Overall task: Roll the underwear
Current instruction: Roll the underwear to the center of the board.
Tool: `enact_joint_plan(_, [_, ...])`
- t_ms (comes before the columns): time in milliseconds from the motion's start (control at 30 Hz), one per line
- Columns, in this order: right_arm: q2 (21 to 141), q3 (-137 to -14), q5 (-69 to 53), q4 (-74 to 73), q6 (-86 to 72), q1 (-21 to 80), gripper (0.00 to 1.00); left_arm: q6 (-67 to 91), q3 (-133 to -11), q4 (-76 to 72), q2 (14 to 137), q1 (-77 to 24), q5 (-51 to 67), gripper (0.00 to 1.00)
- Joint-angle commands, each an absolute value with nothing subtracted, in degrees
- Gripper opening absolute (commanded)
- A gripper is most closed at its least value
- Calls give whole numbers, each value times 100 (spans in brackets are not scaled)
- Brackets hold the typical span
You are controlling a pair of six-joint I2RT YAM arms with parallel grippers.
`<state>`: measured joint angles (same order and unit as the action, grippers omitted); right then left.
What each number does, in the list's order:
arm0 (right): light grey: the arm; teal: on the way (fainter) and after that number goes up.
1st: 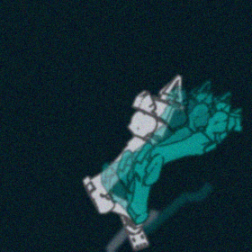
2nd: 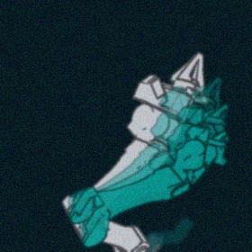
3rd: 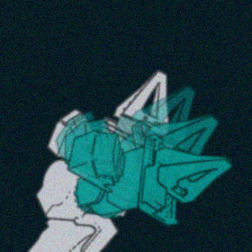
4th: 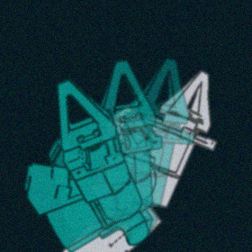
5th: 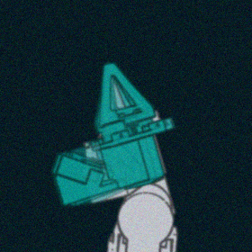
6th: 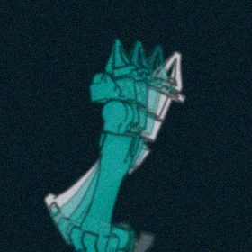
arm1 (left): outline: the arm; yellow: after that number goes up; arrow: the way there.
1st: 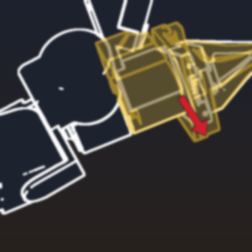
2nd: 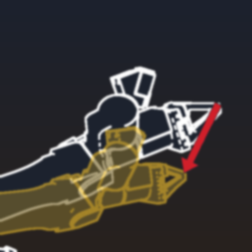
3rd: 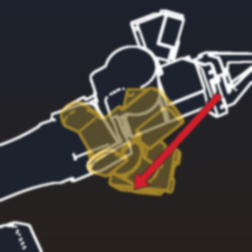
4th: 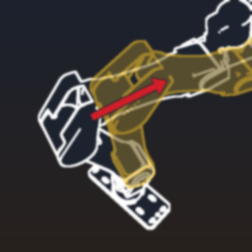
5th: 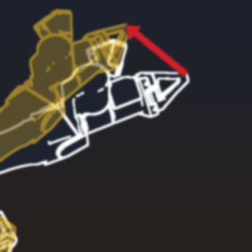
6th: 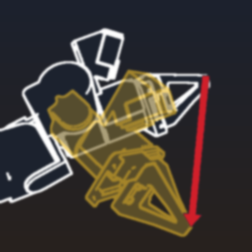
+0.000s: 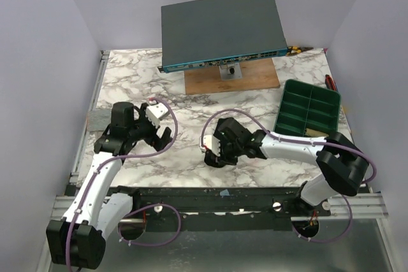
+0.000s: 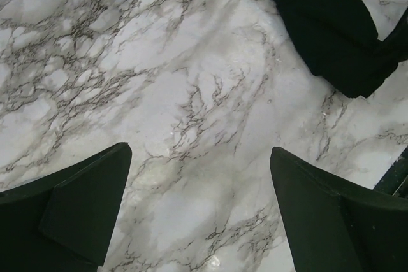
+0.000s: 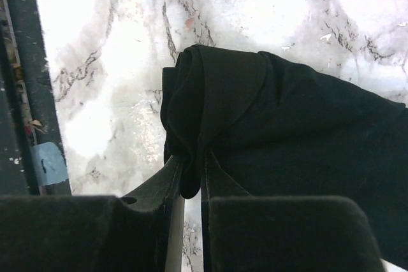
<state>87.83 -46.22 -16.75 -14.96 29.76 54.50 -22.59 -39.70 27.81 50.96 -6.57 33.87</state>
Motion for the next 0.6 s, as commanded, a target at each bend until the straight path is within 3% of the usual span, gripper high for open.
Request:
enact_joint_plan(0, [8776,-4602,-2937,-1668,2942,5077,12,-2572,-3641,2437,4705,-1307,3250,99])
enact_joint_plan(567, [9977,-5340,-5108,-2768,3251,3589,11,-2955,-3349,1691,5257,-4162,1545,95])
